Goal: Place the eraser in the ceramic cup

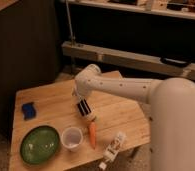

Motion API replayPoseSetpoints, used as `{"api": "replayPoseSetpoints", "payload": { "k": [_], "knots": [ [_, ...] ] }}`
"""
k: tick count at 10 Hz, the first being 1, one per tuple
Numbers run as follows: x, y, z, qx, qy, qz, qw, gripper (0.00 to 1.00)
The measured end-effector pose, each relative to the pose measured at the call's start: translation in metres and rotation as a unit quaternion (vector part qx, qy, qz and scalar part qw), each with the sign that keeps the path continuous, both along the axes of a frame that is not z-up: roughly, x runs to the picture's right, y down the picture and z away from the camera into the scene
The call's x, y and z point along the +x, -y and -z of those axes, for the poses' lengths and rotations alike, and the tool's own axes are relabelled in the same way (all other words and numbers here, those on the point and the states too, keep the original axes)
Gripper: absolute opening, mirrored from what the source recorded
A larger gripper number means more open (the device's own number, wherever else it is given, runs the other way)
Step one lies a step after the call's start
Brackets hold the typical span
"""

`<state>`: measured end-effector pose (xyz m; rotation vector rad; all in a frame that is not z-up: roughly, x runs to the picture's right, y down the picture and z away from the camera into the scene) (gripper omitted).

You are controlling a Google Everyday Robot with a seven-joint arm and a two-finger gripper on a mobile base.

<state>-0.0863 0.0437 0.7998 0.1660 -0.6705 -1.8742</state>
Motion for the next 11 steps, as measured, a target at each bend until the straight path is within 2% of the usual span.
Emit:
{"api": "replayPoseSetpoints", "payload": {
  "k": [1,2,3,5,7,9,10,11],
  "knots": [
    [0.008,0.005,0.022,0.014,0.028,-0.014,0.9994,0.00],
    [0.018,0.011,0.052,0.031,0.069,-0.033,0.9966,0.00],
    [0.027,0.013,0.086,0.047,0.118,-0.054,0.9904,0.00],
    [0.031,0.005,0.144,0.068,0.206,-0.079,0.9731,0.00],
    [0.015,-0.019,0.190,0.086,0.281,-0.076,0.9529,0.00],
    [-0.001,-0.042,0.208,0.098,0.328,-0.059,0.9376,0.00],
    [-0.012,-0.055,0.213,0.104,0.359,-0.043,0.9264,0.00],
    [-0.018,-0.061,0.213,0.110,0.371,-0.033,0.9214,0.00]
  ]
}}
